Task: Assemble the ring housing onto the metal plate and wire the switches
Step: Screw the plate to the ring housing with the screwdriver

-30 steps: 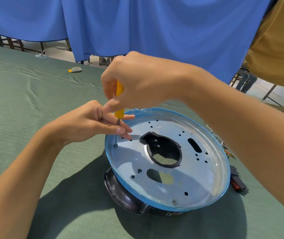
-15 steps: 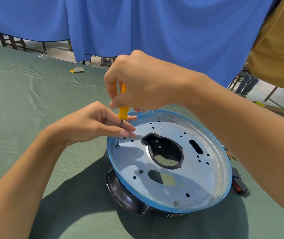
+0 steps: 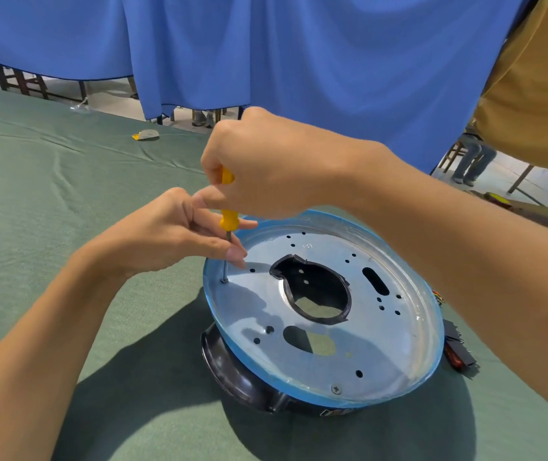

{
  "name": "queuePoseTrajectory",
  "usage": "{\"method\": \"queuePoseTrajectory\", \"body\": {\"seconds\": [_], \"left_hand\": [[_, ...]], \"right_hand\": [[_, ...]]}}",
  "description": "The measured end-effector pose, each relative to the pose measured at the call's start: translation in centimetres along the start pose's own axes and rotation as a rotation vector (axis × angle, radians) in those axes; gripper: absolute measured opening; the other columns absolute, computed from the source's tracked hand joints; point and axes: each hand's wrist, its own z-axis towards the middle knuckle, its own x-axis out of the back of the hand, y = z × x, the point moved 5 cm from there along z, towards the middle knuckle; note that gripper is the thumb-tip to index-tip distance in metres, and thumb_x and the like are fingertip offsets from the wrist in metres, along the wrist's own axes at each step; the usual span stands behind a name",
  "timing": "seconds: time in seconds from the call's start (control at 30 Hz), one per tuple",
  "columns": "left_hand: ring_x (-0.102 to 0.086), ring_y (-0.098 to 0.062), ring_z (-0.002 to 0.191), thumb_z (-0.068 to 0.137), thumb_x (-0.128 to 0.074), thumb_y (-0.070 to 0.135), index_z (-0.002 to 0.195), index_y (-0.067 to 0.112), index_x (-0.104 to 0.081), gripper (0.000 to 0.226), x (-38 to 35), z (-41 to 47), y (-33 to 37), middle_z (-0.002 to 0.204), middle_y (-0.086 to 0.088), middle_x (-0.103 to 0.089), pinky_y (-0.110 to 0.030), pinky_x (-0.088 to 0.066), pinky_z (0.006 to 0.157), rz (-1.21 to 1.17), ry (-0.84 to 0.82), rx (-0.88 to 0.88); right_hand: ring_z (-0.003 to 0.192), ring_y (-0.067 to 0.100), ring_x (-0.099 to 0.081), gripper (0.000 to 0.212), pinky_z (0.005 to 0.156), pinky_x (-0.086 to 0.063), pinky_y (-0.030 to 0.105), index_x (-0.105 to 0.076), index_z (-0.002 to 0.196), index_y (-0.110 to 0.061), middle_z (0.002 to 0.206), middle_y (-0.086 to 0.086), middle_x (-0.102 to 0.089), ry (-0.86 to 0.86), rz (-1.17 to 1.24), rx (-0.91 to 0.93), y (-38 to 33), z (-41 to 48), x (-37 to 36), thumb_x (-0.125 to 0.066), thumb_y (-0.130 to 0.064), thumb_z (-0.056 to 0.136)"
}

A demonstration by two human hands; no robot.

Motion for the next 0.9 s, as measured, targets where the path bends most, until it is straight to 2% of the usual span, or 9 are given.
{"method": "queuePoseTrajectory", "body": {"seconds": [0.17, 0.23, 0.33, 0.47, 0.57, 0.67, 0.77, 0.83, 0.9], "left_hand": [[-0.056, -0.005, 0.125, 0.08, -0.066, 0.015, 0.1, 0.009, -0.078, 0.024, -0.65, -0.47, -0.15, 0.111, 0.0, -0.074, -0.014, -0.042, 0.101, 0.003, -0.142, 0.065], [-0.06, -0.005, 0.12, 0.075, -0.071, 0.019, 0.095, 0.012, -0.08, 0.023, -0.52, -0.2, -0.04, 0.107, 0.002, -0.076, -0.007, -0.041, 0.095, 0.031, -0.07, 0.061], [-0.064, -0.005, 0.113, 0.07, -0.076, 0.019, 0.084, 0.012, -0.081, 0.016, -0.03, 0.2, 0.17, 0.095, -0.001, -0.078, -0.002, -0.039, 0.09, 0.116, 0.048, -0.003], [-0.061, -0.006, 0.12, 0.077, -0.067, 0.013, 0.092, 0.004, -0.078, 0.021, -0.37, -0.23, 0.02, 0.102, 0.0, -0.077, -0.011, -0.043, 0.097, 0.02, -0.068, 0.018], [-0.059, -0.006, 0.123, 0.078, -0.069, 0.017, 0.099, 0.004, -0.077, 0.027, -0.37, -0.33, -0.2, 0.105, -0.003, -0.076, -0.016, -0.042, 0.102, 0.018, -0.099, 0.047], [-0.065, -0.003, 0.111, 0.063, -0.077, 0.024, 0.083, 0.011, -0.081, 0.025, -0.19, 0.0, -0.01, 0.1, -0.004, -0.077, -0.016, -0.048, 0.094, 0.008, 0.022, 0.029], [-0.065, -0.005, 0.112, 0.066, -0.074, 0.015, 0.081, 0.003, -0.08, 0.02, -0.22, 0.18, 0.03, 0.102, -0.001, -0.076, -0.016, -0.049, 0.092, 0.024, 0.034, -0.014], [-0.061, -0.008, 0.119, 0.073, -0.069, 0.011, 0.09, 0.0, -0.078, 0.021, -0.4, -0.03, -0.03, 0.103, -0.002, -0.076, -0.015, -0.047, 0.095, -0.004, -0.046, 0.012], [-0.058, -0.007, 0.123, 0.078, -0.066, 0.011, 0.095, 0.003, -0.077, 0.022, -0.79, -0.29, -0.01, 0.104, -0.003, -0.076, -0.015, -0.044, 0.099, -0.005, -0.117, 0.032]], "right_hand": [[0.056, 0.001, -0.061, 0.008, 0.049, -0.049, 0.021, -0.067, 0.086, -0.024, 0.078, -0.009, -0.064, -0.067, 0.195, 0.017, -0.11, -0.44, 0.75, -0.072, -0.03, 0.083], [0.051, -0.006, -0.056, 0.011, 0.049, -0.044, 0.019, -0.061, 0.079, -0.024, 0.073, -0.007, -0.058, -0.026, 0.12, 0.014, -0.17, -0.35, 0.68, -0.067, -0.026, 0.087], [0.048, 0.007, -0.044, 0.016, 0.044, -0.038, 0.019, -0.052, 0.082, -0.021, 0.076, -0.003, -0.047, 0.041, 0.015, -0.019, 0.09, -0.18, 0.32, -0.059, -0.03, 0.093], [0.069, 0.005, -0.048, 0.013, 0.058, -0.043, 0.023, -0.061, 0.089, -0.024, 0.087, -0.006, -0.06, -0.055, 0.049, 0.029, -0.05, -0.26, 0.08, -0.064, -0.037, 0.087], [0.063, -0.004, -0.053, 0.008, 0.047, -0.04, 0.017, -0.063, 0.084, -0.027, 0.069, -0.012, -0.054, -0.099, 0.079, 0.032, -0.39, -0.62, 0.2, -0.07, -0.026, 0.082], [0.05, 0.007, -0.051, 0.021, 0.037, -0.036, 0.021, -0.052, 0.068, -0.023, 0.058, -0.003, -0.05, -0.042, 0.001, 0.013, -0.38, -0.31, 0.0, -0.063, -0.025, 0.086], [0.062, 0.011, -0.048, 0.031, 0.043, -0.034, 0.025, -0.042, 0.066, -0.023, 0.068, -0.002, -0.05, -0.009, -0.04, -0.008, -0.36, -0.02, 0.01, -0.058, -0.035, 0.09], [0.074, 0.015, -0.056, 0.017, 0.054, -0.045, 0.029, -0.055, 0.077, -0.026, 0.082, -0.002, -0.06, -0.05, 0.046, 0.011, -0.36, -0.05, 0.15, -0.064, -0.037, 0.086], [0.065, 0.006, -0.062, 0.009, 0.054, -0.051, 0.026, -0.063, 0.085, -0.027, 0.084, -0.005, -0.065, -0.078, 0.119, 0.029, -0.44, -0.3, 0.44, -0.069, -0.032, 0.081]]}}
